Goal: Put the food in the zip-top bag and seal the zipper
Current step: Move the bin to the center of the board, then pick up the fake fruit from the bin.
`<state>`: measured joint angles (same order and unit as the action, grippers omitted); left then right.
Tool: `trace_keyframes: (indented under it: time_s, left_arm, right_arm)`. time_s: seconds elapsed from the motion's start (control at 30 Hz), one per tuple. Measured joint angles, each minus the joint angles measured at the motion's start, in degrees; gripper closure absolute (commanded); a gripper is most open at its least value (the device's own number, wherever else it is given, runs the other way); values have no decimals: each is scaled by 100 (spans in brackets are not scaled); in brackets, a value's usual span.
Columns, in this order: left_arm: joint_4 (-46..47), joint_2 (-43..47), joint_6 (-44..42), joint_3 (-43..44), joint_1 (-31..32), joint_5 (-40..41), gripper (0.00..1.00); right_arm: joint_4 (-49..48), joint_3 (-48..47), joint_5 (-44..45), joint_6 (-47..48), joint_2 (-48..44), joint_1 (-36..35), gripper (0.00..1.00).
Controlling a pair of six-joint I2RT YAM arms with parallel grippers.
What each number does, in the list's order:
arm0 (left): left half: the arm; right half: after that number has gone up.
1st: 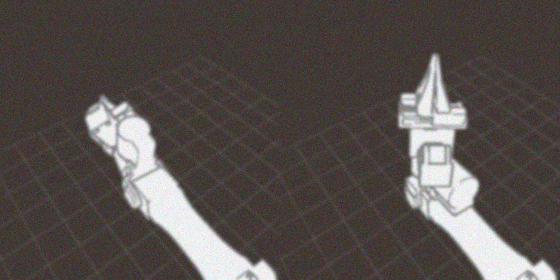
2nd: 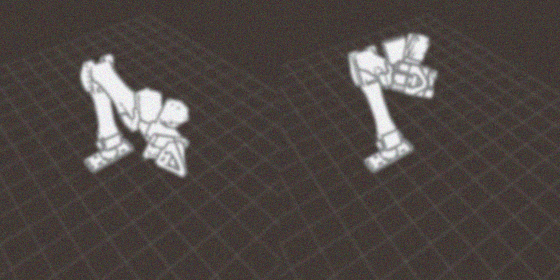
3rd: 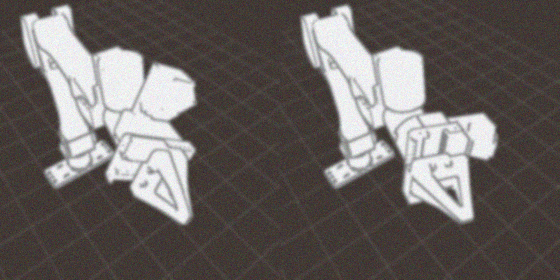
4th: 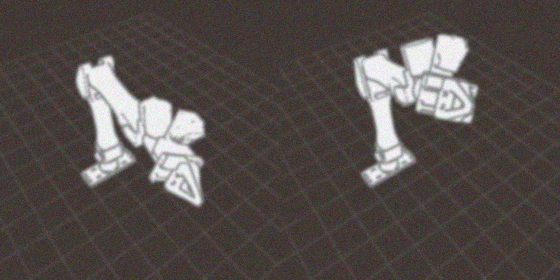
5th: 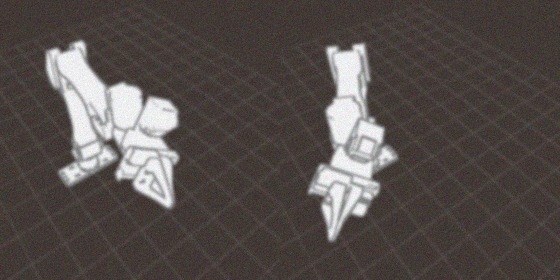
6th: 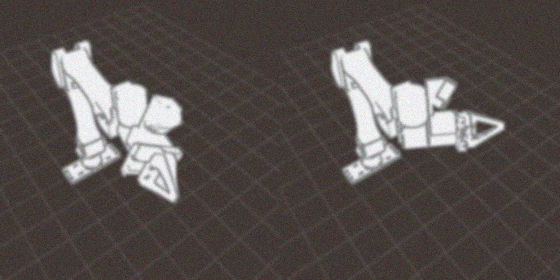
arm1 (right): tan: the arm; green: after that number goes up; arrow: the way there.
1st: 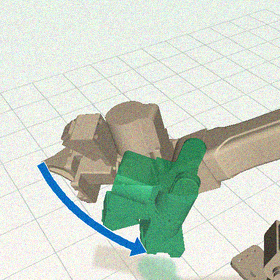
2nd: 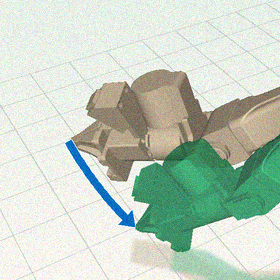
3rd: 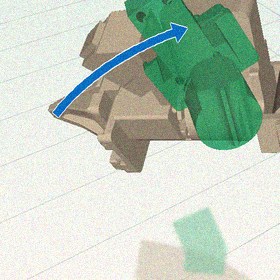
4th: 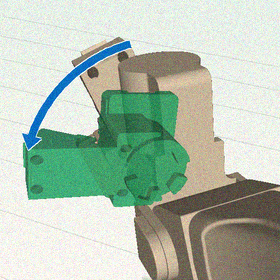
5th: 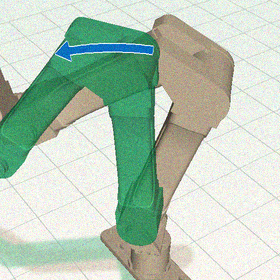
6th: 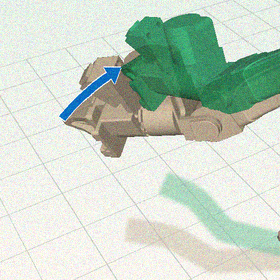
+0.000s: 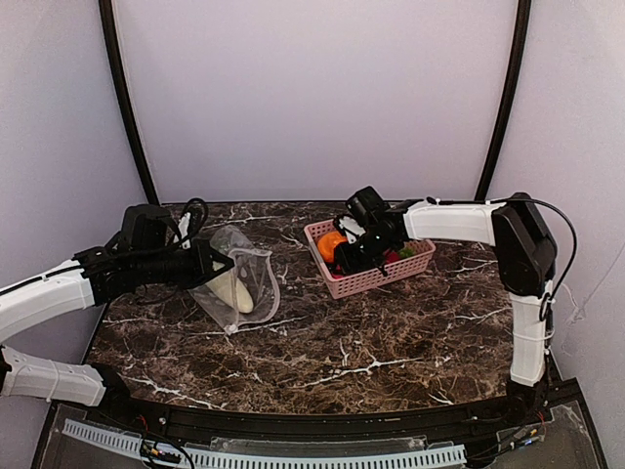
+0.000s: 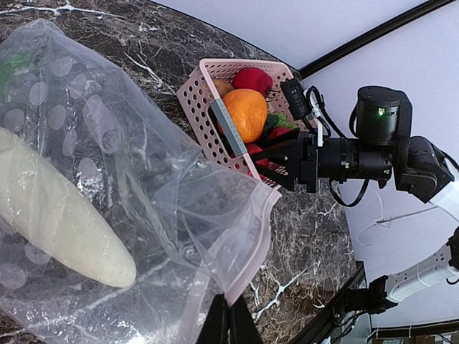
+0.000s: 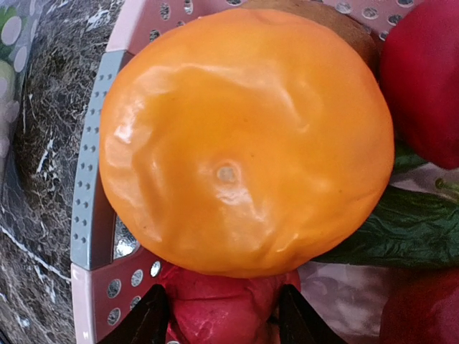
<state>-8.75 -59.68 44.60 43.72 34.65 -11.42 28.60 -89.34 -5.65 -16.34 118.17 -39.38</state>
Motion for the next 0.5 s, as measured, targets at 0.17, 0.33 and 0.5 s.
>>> trace_keyframes:
  time_s: [0.17,0.33,0.5]
  left_arm:
    - [0,-2,-2,4,0,0,99]
    - [0,-2,-2,4,0,0,99]
    - [0,-2,-2,4,0,0,99]
  right_arm:
    - [4,-4,-15,-46,-26,0,56]
    - [149,0,13,-50,-151,0,56]
    - [232,0,103,-70,-501,0,55]
